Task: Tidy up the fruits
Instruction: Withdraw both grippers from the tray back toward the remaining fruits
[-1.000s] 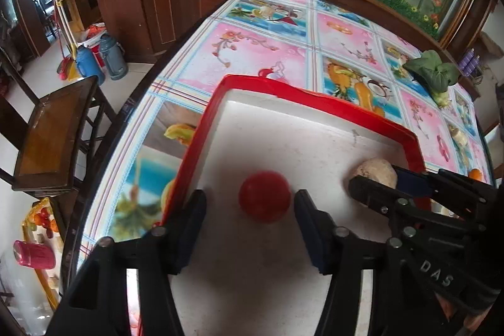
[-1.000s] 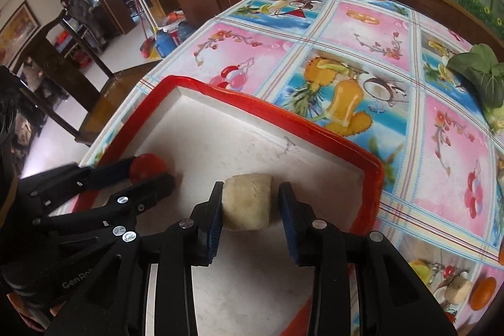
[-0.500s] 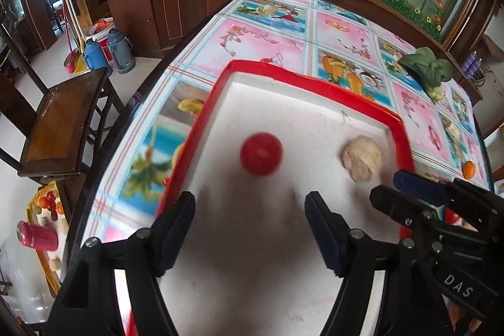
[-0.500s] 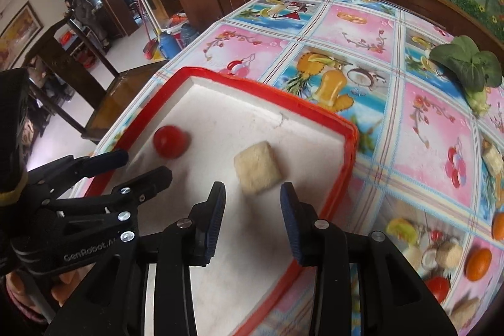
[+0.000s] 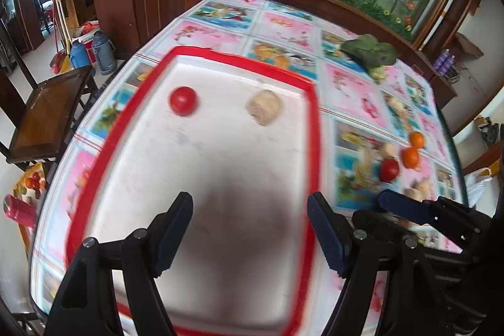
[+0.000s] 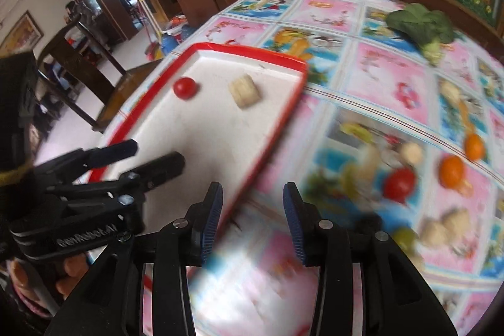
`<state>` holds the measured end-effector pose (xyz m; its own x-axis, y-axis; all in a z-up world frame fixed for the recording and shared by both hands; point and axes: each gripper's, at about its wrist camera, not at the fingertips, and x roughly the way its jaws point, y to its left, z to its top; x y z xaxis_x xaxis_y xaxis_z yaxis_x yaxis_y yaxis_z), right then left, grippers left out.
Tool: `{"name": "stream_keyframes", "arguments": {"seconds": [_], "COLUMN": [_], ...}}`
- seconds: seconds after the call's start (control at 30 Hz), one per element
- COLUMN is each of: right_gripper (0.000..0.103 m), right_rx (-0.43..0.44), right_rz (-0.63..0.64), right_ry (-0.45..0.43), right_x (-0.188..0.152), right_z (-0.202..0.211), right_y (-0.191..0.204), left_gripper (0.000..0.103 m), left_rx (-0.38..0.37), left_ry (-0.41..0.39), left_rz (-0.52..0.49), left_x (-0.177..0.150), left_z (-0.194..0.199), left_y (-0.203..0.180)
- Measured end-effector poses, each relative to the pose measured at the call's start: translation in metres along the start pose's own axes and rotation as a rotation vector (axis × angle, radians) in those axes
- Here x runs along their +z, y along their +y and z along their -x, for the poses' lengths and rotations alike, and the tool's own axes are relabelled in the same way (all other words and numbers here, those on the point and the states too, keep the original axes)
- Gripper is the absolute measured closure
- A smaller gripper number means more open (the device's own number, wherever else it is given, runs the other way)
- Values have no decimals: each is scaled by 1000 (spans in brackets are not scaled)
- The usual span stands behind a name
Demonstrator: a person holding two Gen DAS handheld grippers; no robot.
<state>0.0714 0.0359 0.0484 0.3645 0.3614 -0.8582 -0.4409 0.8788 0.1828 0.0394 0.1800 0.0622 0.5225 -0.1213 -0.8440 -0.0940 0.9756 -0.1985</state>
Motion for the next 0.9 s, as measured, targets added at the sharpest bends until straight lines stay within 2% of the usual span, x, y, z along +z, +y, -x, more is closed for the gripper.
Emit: {"name": "stream_keyframes", "arguments": {"seconds": [0.13, 0.23, 0.3, 0.37, 0.43, 0.6, 0.77, 0.9], "right_gripper": [56, 44, 26, 24, 24, 19, 18, 18], "right_rx": [-63, -97, -133, -175, -223, -383, -336, -270], "right_rz": [9, -8, -10, -1, 20, 41, 8, -39], "right_ry": [2, -27, -48, -83, -119, -216, -238, -161], "right_x": [-20, -37, -45, -52, -59, -76, -91, -101], "right_z": [20, 41, 54, 66, 78, 103, 117, 103], "right_y": [-13, -27, -34, -41, -47, -65, -99, -128], "left_gripper": [26, 26, 26, 26, 26, 26, 25, 24], "left_rx": [-37, -64, -47, -42, -67, -77, -86, -79], "left_ry": [1, 11, 4, 0, 20, 31, 48, 76], "left_rz": [-12, -44, -66, -62, -55, -73, -137, -201], "left_x": [-12, -20, -26, -30, -33, -40, -49, -57], "left_z": [12, 18, 22, 24, 22, 20, 13, 6], "left_y": [-24, -46, -59, -68, -75, -90, -108, -121]}}
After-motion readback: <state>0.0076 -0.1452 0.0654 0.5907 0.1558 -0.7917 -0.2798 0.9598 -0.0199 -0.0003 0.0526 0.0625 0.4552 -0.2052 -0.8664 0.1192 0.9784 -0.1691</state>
